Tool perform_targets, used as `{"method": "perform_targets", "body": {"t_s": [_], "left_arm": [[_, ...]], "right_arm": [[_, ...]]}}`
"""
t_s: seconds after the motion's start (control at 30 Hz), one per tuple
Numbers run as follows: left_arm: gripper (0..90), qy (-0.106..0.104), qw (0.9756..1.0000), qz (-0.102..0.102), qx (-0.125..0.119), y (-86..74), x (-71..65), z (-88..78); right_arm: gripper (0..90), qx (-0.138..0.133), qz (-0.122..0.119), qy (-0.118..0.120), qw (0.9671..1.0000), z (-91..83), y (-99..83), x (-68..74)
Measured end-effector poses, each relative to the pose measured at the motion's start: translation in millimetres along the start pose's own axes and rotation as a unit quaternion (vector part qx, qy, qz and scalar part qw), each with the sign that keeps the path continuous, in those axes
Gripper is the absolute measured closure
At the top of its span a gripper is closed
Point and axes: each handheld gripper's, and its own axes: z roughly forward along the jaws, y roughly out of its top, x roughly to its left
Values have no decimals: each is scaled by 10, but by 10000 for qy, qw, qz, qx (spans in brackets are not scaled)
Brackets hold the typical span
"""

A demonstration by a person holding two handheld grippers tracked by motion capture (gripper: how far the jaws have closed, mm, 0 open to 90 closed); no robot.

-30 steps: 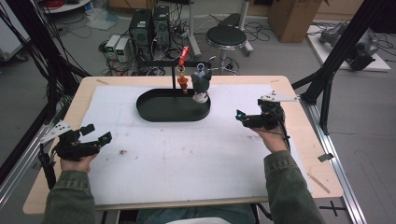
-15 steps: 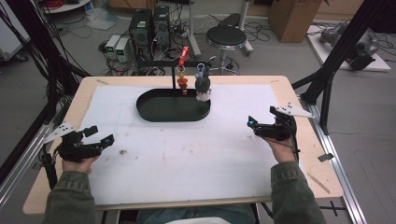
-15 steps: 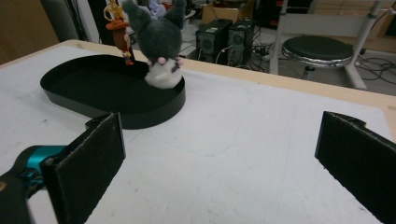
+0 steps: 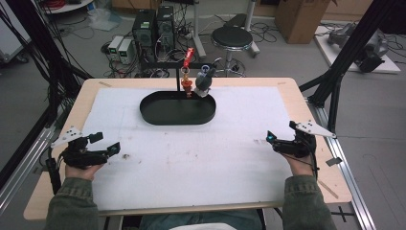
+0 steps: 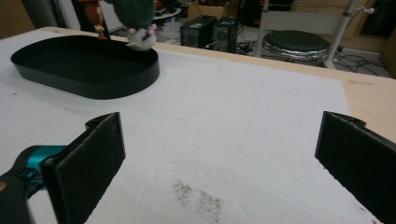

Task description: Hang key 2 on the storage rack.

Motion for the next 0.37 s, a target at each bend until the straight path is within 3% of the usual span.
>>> {"method": "perform_targets", "body": {"t_s": [0.17,0.27,0.37], "left_arm": [[52,-2,10000,-19,-42,4,-11,-5],[52,17,10000,-10,-68,7,-16,-1],[52,13,10000,-28,-87,16,-6,23]], "right_arm": [[5,-95,-12,-129,9999,-89,-109,-87],[5,23,223,-39,9997,-131,-197,-146],[5,-5,262,14,9997,-159,-233,-169]]}}
